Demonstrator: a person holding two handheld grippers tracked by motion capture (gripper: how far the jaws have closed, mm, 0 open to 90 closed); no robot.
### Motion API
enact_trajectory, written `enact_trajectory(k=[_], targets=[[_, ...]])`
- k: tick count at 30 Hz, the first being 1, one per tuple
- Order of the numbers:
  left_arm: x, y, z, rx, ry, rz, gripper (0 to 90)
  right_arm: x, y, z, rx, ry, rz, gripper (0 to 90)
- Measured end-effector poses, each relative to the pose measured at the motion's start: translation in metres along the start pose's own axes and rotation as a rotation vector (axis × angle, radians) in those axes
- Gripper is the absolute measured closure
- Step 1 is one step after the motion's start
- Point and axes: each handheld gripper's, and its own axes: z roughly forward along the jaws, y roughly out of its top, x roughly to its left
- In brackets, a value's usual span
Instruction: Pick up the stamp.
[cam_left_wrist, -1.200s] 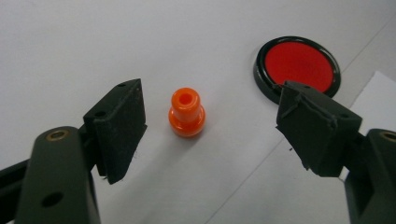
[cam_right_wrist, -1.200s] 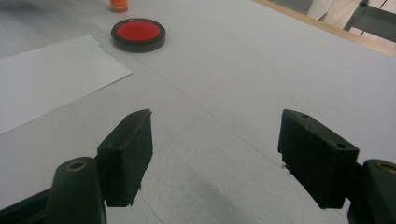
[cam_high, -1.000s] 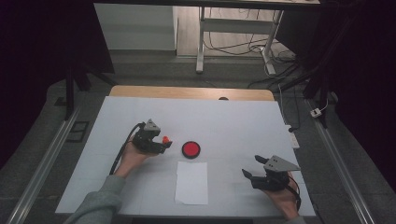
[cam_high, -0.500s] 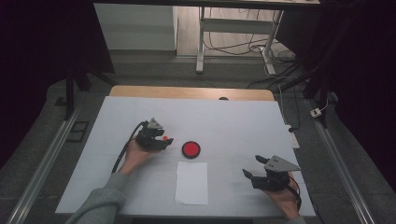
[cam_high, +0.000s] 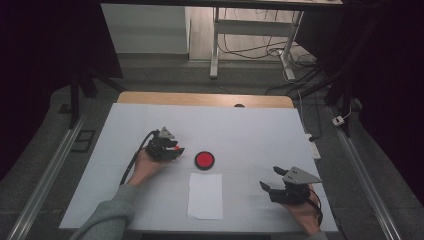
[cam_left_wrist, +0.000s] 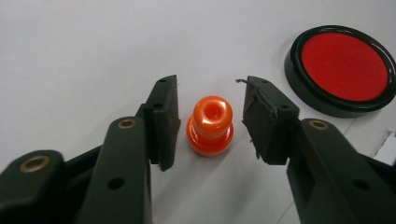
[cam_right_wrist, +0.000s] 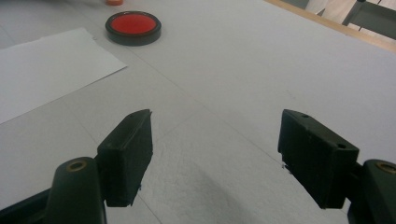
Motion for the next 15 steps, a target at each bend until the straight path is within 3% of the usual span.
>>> enact_trajectory(k=[15], targets=[[0.003,-0.0017,0.0011,0.012,-0.016,-0.003,70.2,0.0002,0.0002,-0.0003,0.005,-0.004,-0.003,25.8]])
